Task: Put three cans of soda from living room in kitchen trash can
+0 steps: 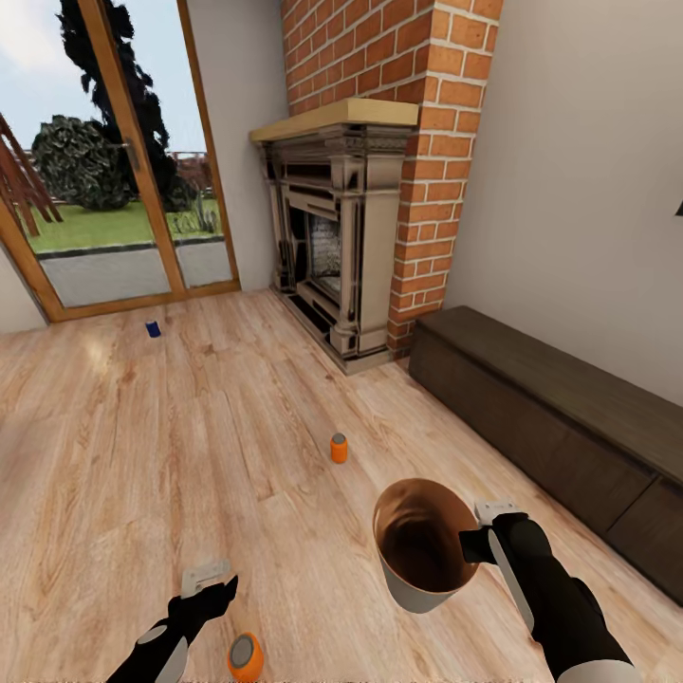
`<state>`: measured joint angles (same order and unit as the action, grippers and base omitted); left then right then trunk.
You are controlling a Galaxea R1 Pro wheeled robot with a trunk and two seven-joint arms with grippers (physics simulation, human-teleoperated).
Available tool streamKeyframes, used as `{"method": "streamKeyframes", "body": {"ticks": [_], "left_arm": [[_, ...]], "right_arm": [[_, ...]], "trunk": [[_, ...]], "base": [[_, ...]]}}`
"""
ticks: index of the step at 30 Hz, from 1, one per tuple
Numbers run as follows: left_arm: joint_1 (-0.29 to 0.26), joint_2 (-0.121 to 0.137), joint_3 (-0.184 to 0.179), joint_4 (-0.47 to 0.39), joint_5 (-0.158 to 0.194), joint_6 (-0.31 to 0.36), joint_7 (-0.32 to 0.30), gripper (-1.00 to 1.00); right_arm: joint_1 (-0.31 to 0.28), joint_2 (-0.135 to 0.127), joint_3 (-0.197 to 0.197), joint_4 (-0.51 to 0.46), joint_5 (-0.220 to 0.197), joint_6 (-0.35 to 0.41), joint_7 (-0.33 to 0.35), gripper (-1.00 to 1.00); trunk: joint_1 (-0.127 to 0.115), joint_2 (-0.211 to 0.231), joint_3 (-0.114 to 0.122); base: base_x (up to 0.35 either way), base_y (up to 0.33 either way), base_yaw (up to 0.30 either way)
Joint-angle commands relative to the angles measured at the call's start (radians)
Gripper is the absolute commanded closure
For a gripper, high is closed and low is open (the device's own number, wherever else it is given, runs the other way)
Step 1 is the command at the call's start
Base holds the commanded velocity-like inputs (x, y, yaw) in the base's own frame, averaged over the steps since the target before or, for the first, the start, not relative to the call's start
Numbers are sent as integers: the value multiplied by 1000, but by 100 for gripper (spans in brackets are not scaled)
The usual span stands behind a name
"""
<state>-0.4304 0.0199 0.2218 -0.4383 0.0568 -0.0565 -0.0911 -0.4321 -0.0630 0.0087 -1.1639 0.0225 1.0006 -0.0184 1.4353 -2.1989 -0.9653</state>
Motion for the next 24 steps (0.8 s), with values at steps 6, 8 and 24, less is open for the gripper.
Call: {"method": "streamKeyframes", "body": {"ticks": [6, 8, 24], "left_arm": [[0, 0, 0, 0, 0, 0, -1, -100], [1, 0, 0, 0, 0, 0, -1, -100], [0, 0, 0, 0, 0, 0, -1, -100]], "right_arm": [[0, 0, 0, 0, -12, 0, 2, 100], [0, 0, 0, 0, -12, -1, 2, 100], [0, 0, 1, 0, -13, -1, 2, 100]], "trunk": [[0, 0, -9], [0, 0, -13], [0, 0, -38]], "base": [[0, 0, 0], [0, 0, 0], [0, 0, 0]]}}
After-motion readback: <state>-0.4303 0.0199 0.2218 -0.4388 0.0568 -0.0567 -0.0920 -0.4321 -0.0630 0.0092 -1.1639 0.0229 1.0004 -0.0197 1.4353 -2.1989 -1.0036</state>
